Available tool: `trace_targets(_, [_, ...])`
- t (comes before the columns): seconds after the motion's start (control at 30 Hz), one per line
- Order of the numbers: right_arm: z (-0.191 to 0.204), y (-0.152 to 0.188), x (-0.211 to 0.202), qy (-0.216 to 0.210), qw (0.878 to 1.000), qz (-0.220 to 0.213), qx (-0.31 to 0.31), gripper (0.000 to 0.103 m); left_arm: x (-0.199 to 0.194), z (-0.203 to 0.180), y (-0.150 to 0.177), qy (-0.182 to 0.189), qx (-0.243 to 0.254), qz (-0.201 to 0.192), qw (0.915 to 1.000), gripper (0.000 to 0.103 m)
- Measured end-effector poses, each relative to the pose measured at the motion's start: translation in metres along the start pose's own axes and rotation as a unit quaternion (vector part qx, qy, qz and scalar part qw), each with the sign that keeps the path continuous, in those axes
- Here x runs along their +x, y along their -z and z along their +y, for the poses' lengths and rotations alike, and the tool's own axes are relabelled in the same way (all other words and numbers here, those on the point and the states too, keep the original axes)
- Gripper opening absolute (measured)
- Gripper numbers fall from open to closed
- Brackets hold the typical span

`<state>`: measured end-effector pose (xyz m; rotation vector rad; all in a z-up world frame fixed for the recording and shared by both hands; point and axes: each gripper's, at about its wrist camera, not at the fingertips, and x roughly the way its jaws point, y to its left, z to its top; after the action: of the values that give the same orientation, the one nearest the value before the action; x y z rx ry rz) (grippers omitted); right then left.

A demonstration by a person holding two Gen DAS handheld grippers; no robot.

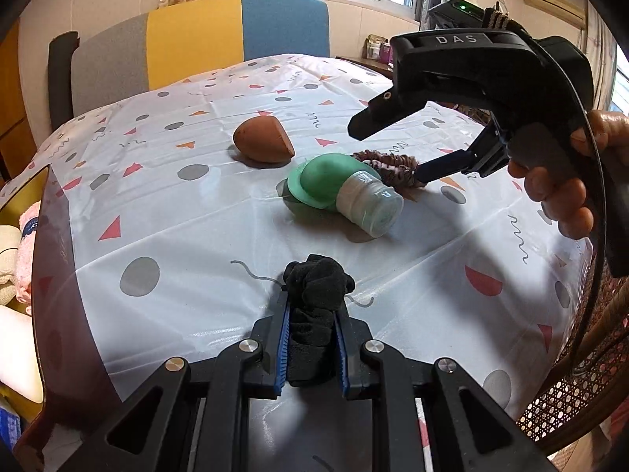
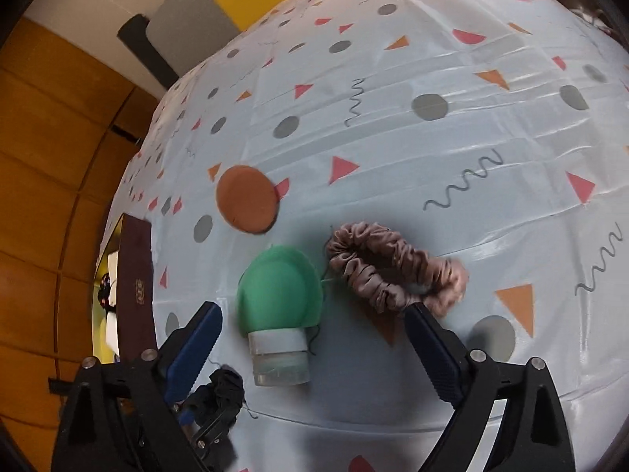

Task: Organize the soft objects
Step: 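Grasp the green-capped bottle with right while left holds the black scrunchie, then carry the black scrunchie into the gold tray and open the left gripper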

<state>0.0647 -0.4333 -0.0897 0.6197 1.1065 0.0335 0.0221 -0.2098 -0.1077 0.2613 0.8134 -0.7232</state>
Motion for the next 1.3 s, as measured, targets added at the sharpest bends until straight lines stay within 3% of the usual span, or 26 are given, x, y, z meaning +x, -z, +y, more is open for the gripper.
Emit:
trace_targets(0.13, [0.021, 0.006, 0.003, -0.01, 0.998, 0.013, -0.057, 0.095, -0.001, -0.001, 0.001, -0.002, 0.001, 0.0, 1.0, 0.019])
trace_targets(0.33, [0.05, 0.014, 0.031, 0.078, 0.986, 0.033, -0.146, 0.095, -0.001, -0.003, 0.001, -0.006, 0.002, -0.002, 1.0, 0.019])
trace_targets(0.5, [0.07, 0.012, 0.055, 0.124, 0.972, 0.034, -0.198, 0.094, -0.002, -0.003, 0.001, -0.005, 0.002, -0.002, 1.0, 0.019])
trace_targets(0.6, [0.077, 0.012, 0.062, 0.153, 0.962, 0.016, -0.226, 0.075, -0.002, -0.002, 0.001, -0.003, 0.0, -0.001, 1.0, 0.019])
trace_targets(0.67, [0.079, 0.013, 0.065, 0.154, 0.96, 0.014, -0.234, 0.072, -0.002, -0.001, 0.001, -0.002, -0.001, -0.001, 1.0, 0.019])
trace_targets(0.73, [0.081, 0.012, 0.062, 0.157, 0.958, 0.007, -0.241, 0.057, -0.002, -0.002, 0.001, -0.004, -0.001, -0.001, 1.0, 0.019])
trace_targets(0.77, [0.078, 0.012, 0.059, 0.15, 0.96, 0.008, -0.237, 0.056, -0.002, -0.002, 0.0, -0.005, -0.002, 0.0, 1.0, 0.019])
trace_targets(0.93, [0.082, 0.013, 0.064, 0.151, 0.958, 0.012, -0.244, 0.056, -0.007, 0.0, -0.004, -0.002, -0.006, 0.009, 0.9999, 0.013])
trace_targets(1.3, [0.088, 0.019, 0.066, 0.164, 0.949, 0.006, -0.268, 0.055, -0.071, 0.01, -0.033, -0.034, -0.038, -0.042, 0.9978, 0.013])
